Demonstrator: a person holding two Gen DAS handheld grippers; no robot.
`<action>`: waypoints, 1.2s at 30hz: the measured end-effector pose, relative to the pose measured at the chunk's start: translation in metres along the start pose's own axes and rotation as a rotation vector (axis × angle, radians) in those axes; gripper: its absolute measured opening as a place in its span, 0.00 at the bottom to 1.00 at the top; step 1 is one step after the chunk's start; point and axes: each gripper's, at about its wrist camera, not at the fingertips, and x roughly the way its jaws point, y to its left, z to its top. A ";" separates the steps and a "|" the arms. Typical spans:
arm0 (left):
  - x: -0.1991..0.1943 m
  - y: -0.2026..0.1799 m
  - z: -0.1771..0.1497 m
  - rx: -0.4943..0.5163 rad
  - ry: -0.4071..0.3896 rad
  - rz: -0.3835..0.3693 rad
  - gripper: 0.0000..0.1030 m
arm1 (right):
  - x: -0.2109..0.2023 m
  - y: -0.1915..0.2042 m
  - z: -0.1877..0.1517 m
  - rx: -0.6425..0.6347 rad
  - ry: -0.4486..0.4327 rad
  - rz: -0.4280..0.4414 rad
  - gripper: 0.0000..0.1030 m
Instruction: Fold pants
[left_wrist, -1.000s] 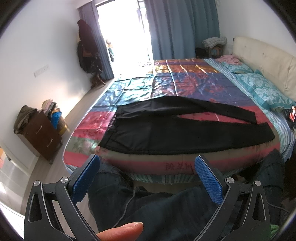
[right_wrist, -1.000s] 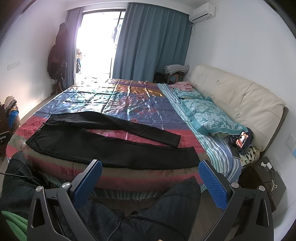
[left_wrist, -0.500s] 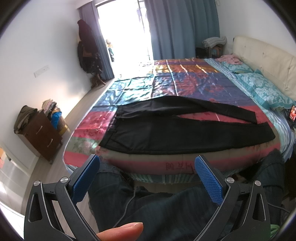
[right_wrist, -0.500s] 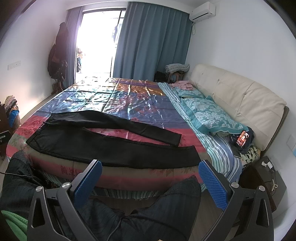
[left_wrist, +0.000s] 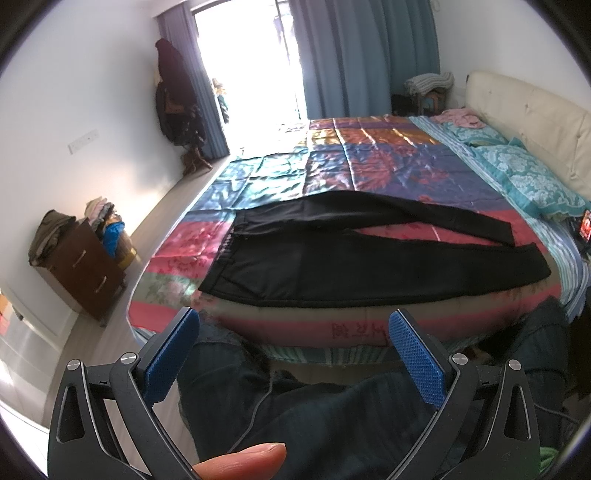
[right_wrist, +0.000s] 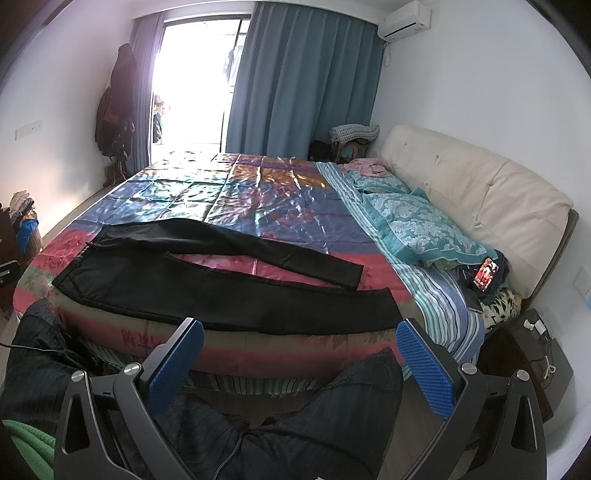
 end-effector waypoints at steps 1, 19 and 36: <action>0.000 0.000 0.000 0.000 -0.001 0.000 1.00 | 0.000 0.000 0.000 0.000 0.000 0.000 1.00; 0.001 0.000 0.000 0.003 0.001 0.001 1.00 | 0.001 -0.001 0.001 0.000 0.003 0.002 1.00; 0.000 -0.001 0.000 0.005 0.000 0.002 1.00 | 0.003 0.000 0.001 -0.002 0.010 0.004 1.00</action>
